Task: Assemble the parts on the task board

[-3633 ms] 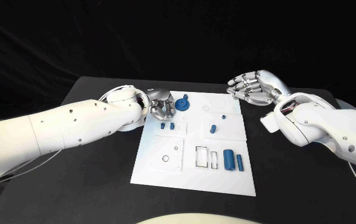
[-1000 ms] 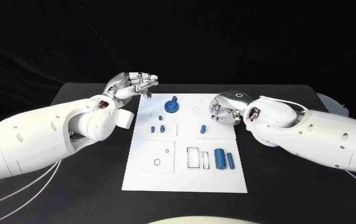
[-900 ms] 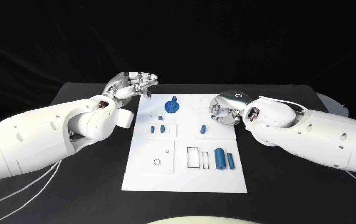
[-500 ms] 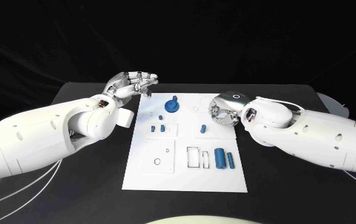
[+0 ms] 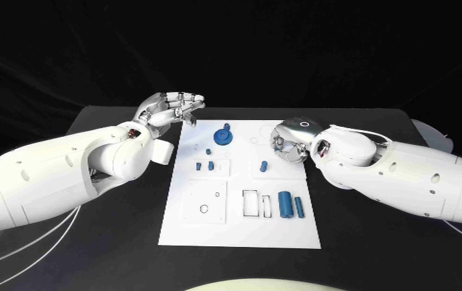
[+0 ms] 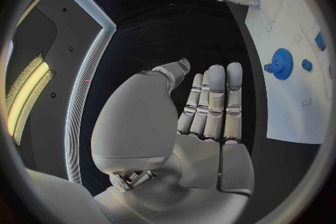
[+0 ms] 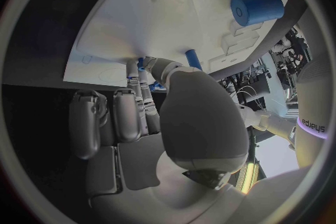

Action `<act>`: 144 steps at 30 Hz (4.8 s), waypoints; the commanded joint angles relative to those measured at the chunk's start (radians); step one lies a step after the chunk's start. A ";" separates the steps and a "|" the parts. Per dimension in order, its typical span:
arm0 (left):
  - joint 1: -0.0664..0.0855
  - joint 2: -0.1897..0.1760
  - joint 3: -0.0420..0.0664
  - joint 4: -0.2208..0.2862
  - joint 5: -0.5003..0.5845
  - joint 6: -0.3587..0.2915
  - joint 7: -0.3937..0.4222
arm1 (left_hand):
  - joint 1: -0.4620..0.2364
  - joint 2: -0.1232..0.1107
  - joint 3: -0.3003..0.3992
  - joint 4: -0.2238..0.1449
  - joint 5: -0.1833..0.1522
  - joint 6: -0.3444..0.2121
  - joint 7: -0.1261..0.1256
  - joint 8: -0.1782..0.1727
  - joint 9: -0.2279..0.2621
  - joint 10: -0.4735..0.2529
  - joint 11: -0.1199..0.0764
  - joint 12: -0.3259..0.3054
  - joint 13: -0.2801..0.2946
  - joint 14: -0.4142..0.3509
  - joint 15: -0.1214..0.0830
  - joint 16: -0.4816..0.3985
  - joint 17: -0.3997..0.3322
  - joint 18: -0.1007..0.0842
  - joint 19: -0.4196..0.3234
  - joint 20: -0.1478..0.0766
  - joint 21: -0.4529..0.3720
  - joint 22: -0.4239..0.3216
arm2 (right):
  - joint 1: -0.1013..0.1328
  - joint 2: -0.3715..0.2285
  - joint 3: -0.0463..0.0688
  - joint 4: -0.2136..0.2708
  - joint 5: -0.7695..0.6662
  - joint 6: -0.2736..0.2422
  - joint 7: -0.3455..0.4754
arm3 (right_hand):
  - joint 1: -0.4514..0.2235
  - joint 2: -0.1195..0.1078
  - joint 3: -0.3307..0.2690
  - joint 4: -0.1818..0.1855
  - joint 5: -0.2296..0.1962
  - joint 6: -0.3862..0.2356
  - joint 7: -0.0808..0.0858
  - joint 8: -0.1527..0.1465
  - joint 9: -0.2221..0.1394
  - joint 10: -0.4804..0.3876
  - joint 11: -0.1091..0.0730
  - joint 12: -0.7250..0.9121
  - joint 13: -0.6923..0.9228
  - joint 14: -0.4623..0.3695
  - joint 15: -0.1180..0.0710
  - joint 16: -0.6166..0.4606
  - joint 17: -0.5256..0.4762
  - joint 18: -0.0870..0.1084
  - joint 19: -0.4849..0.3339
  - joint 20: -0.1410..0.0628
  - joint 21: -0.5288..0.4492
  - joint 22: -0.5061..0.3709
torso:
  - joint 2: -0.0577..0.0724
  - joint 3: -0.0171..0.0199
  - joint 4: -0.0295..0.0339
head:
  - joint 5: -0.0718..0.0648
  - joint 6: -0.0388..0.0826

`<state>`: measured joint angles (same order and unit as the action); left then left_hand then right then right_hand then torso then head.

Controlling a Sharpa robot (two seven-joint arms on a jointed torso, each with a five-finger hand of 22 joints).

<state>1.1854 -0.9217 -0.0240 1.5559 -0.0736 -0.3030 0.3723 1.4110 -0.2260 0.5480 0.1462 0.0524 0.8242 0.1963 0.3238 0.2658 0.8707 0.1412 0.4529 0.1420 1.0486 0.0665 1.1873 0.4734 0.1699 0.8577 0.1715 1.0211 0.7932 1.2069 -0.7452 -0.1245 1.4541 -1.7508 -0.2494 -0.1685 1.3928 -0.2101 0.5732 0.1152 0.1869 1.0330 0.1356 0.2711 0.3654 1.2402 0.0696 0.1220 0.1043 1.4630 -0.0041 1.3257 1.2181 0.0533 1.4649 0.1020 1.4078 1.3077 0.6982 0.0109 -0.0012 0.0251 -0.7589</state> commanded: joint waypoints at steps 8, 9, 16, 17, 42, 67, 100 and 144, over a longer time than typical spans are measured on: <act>0.001 0.002 0.001 0.003 0.004 0.002 0.003 | 0.015 0.000 0.009 -0.001 0.006 -0.001 0.007 0.000 -0.002 -0.008 0.003 0.005 -0.002 -0.006 0.004 -0.004 -0.004 0.015 0.003 -0.004 -0.006 -0.002 | -0.016 0.004 -0.009 0.012 -0.065 0.070 -0.039 | 0.011 0.038 0.023 -0.028 -0.034 0.022 -0.007 0.020 0.018 0.022 -0.009 0.003 0.014 0.048 -0.012 0.011 0.001 -0.017 0.023 -0.011 0.025 0.166 | -0.001 -0.0008 0.0003 | -0.001 -0.003; 0.001 0.002 0.001 0.003 0.003 0.002 0.002 | 0.015 0.000 0.009 -0.001 0.006 -0.001 0.007 0.000 -0.002 -0.008 0.003 0.005 -0.002 -0.006 0.004 -0.004 -0.004 0.015 0.003 -0.004 -0.006 -0.002 | -0.017 0.003 -0.009 0.014 -0.068 0.064 -0.042 | 0.010 0.039 0.024 -0.029 -0.033 0.023 -0.007 0.021 0.020 0.023 -0.010 0.003 0.014 0.048 -0.012 0.012 0.001 -0.018 0.023 -0.011 0.026 0.167 | -0.001 -0.0008 0.0003 | -0.001 -0.003; 0.001 0.003 0.001 0.003 0.002 0.002 0.001 | 0.017 0.000 0.010 -0.003 0.006 -0.001 0.008 0.000 -0.002 -0.010 0.003 0.005 -0.002 -0.006 0.004 -0.004 -0.005 0.015 0.004 -0.004 -0.006 -0.003 | -0.019 0.000 -0.009 0.027 -0.080 0.024 -0.054 | 0.009 0.040 0.026 -0.032 -0.030 0.022 -0.008 0.023 0.022 0.023 -0.010 0.001 0.014 0.048 -0.013 0.012 0.001 -0.019 0.027 -0.012 0.033 0.172 | 0.000 -0.0003 0.0010 | -0.001 -0.001; 0.001 0.003 0.001 0.003 0.002 0.002 0.000 | 0.017 0.000 0.010 -0.003 0.006 -0.001 0.008 0.000 -0.002 -0.010 0.003 0.005 -0.002 -0.006 0.004 -0.004 -0.005 0.015 0.004 -0.004 -0.006 -0.003 | -0.019 -0.001 -0.009 0.028 -0.081 0.017 -0.056 | 0.008 0.040 0.026 -0.032 -0.030 0.022 -0.008 0.023 0.022 0.023 -0.010 0.000 0.015 0.048 -0.013 0.012 0.000 -0.019 0.027 -0.012 0.033 0.172 | 0.000 -0.0004 0.0011 | -0.001 -0.001; 0.001 0.004 0.001 -0.007 0.000 -0.002 -0.003 | 0.017 -0.002 0.012 -0.005 0.006 -0.004 0.010 -0.001 -0.003 -0.017 0.006 0.004 -0.004 -0.008 0.006 -0.006 -0.008 0.015 0.004 -0.004 -0.008 -0.003 | -0.013 -0.079 0.002 0.149 -0.072 -0.135 -0.071 | -0.007 0.036 0.024 -0.033 -0.029 0.022 -0.009 0.027 0.028 0.028 -0.011 -0.003 0.018 0.048 -0.013 0.017 0.002 -0.025 0.040 -0.012 0.056 0.189 | -0.002 0.0003 -0.0036 | 0.010 0.003; 0.000 0.032 0.000 -0.033 0.000 0.000 -0.003 | 0.017 -0.003 0.012 -0.005 0.006 -0.006 0.011 -0.001 -0.003 -0.020 0.007 0.004 -0.005 -0.009 0.007 -0.006 -0.009 0.014 0.004 -0.003 -0.009 -0.004 | -0.029 -0.011 0.009 0.353 -0.016 -0.167 -0.037 | -0.010 0.036 0.028 -0.036 -0.022 0.021 -0.010 0.028 0.031 0.030 -0.012 -0.005 0.019 0.048 -0.014 0.017 0.000 -0.026 0.041 -0.013 0.059 0.191 | -0.003 -0.0032 -0.0003 | 0.092 -0.005; 0.002 0.062 0.000 -0.041 -0.003 0.002 -0.011 | 0.014 -0.003 0.012 -0.004 0.006 -0.005 0.011 0.000 -0.003 -0.022 0.007 0.005 -0.005 -0.010 0.008 -0.007 -0.011 0.014 0.004 -0.002 -0.010 -0.005 | -0.147 0.139 -0.009 0.206 -0.037 -0.150 0.000 | -0.015 0.034 0.028 -0.037 -0.017 0.017 -0.009 0.028 0.033 0.030 -0.011 -0.008 0.020 0.047 -0.014 0.017 -0.001 -0.026 0.041 -0.013 0.058 0.191 | 0.000 -0.0020 0.0015 | 0.155 -0.044; 0.002 0.063 0.000 -0.039 -0.006 0.003 -0.016 | 0.013 -0.003 0.012 -0.003 0.006 -0.004 0.011 0.001 -0.003 -0.025 0.008 0.005 -0.006 -0.012 0.008 -0.007 -0.012 0.014 0.003 -0.002 -0.011 -0.005 | -0.160 0.177 -0.015 0.159 -0.056 -0.084 -0.019 | -0.048 0.021 0.026 -0.030 -0.034 -0.023 0.006 0.008 0.030 -0.003 0.003 -0.037 0.018 0.044 -0.003 0.016 -0.012 -0.022 0.031 -0.007 0.043 0.184 | -0.002 -0.0017 0.0009 | 0.162 -0.054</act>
<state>1.1862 -0.8601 -0.0250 1.5146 -0.0758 -0.3051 0.3527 1.4197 -0.2253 0.5562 0.1434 0.0524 0.8205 0.1999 0.3238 0.2636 0.8525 0.1520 0.4529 0.1380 1.0417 0.0735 1.1838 0.4620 0.1699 0.8577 0.1716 1.0129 0.7889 1.0497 -0.5695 -0.1369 1.6155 -1.7942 -0.3603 -0.1797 1.3521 -0.1902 0.5998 0.0827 0.1574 1.0162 0.1434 0.2816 0.4005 1.2408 0.0721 0.0885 0.1252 1.4630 -0.0110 1.3389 1.2066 0.0452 1.4645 0.0949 1.4546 1.3077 0.6968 0.0088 -0.0005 0.1891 -0.8142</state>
